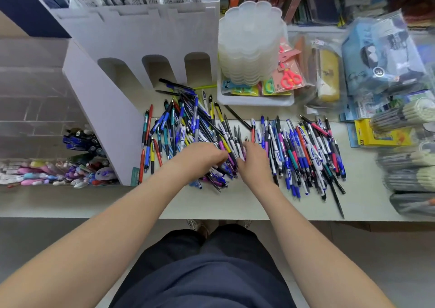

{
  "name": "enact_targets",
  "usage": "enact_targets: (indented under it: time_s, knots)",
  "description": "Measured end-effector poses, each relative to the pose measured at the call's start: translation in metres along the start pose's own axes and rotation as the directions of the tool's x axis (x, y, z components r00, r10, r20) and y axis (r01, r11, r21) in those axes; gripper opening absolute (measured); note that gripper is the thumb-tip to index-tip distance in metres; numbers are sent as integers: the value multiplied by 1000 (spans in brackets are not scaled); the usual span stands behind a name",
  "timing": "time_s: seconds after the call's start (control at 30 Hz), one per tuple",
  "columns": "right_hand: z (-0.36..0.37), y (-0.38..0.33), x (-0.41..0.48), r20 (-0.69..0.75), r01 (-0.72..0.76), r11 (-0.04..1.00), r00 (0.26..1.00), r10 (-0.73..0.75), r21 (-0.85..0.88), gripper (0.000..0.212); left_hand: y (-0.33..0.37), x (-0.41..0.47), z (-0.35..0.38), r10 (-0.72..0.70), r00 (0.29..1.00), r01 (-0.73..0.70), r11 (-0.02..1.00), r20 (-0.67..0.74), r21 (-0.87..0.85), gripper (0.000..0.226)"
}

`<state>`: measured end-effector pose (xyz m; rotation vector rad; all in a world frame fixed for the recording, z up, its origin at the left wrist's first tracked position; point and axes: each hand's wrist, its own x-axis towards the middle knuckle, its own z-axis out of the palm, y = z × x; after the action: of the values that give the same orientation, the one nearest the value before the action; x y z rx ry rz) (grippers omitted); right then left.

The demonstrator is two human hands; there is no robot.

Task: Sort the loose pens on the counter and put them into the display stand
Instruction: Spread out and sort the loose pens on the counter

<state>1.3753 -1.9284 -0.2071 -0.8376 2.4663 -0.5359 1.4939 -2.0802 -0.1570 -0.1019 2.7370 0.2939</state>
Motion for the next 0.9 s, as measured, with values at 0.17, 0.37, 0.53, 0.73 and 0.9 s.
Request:
enact_targets:
  time_s: [0.17,0.37,0.53,0.73,0.9]
  knots:
    - [-9,22,-5,-98,-24,1000,995,25,3,24,13,54,1,251,955,-239,967,-160,89,33]
    - [-12,30,-16,-183,55,997,982,-45,49,26,20,38,26,-154,874,59,975,-461,-214,30]
    - [15,1,-24,-54,234,970,970,-237,-68,47,7,-23,54,-837,518,618,510,-178,-599,41]
    - [49,-43,-30,237,382,854,920,-313,-354,49,-10,-44,78,-878,394,707,101,271,-700,57]
    - [52,-55,-30,346,384,805,907,-238,-452,32,-15,-42,77,-884,429,668,171,187,-724,16]
